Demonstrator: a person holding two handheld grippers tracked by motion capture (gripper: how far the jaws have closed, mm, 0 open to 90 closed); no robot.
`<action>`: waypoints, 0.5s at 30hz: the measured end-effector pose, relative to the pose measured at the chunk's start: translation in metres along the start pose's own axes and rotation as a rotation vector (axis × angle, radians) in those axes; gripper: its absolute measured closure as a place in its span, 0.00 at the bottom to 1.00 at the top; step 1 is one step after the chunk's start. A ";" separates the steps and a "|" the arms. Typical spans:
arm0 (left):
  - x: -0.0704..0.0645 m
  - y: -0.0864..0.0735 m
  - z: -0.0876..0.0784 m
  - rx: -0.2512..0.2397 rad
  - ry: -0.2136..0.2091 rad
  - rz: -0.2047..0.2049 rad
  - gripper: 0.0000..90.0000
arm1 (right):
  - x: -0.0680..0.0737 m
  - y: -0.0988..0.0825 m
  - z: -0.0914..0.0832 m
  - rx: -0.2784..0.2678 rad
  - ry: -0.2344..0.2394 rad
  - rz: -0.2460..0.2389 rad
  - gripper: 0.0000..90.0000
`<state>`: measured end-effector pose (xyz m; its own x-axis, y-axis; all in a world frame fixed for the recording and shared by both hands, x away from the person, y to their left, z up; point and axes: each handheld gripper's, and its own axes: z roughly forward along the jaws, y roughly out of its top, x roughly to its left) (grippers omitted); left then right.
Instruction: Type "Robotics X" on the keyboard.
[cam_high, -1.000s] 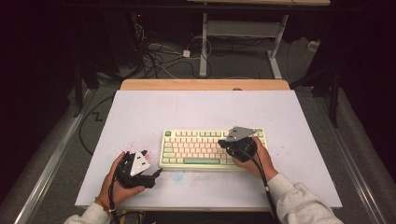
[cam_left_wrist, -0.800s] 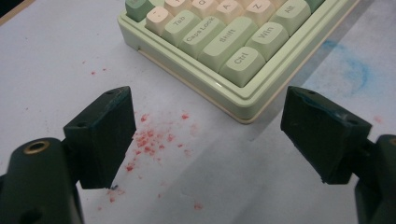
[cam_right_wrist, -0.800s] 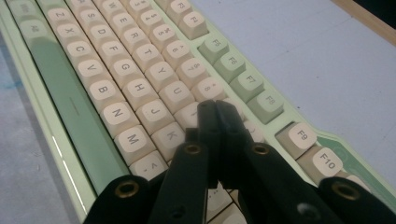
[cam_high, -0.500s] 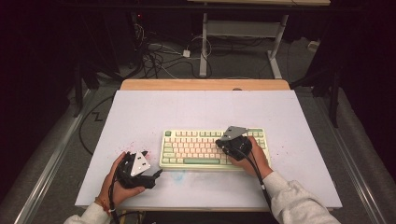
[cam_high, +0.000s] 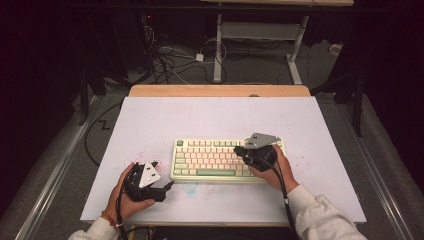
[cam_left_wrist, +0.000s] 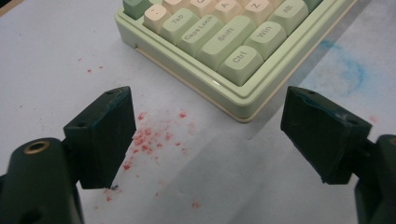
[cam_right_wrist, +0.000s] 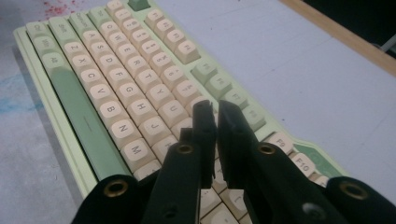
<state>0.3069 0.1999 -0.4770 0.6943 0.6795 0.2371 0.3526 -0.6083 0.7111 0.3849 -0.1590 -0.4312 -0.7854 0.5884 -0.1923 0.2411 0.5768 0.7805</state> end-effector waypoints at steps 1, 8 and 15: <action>-0.001 0.000 0.000 0.005 -0.007 -0.008 0.19 | 0.000 0.000 -0.003 -0.017 0.004 -0.005 0.86; -0.001 0.000 0.001 0.002 -0.008 -0.015 0.19 | 0.000 -0.002 -0.021 -0.079 -0.019 -0.004 0.61; 0.000 0.000 -0.001 -0.007 -0.011 -0.035 0.20 | 0.004 -0.005 -0.039 -0.133 -0.078 -0.006 0.36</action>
<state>0.3065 0.2001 -0.4761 0.6884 0.6957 0.2053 0.3718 -0.5815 0.7236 0.3588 -0.1816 -0.4128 -0.7385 0.6307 -0.2385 0.1552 0.5032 0.8501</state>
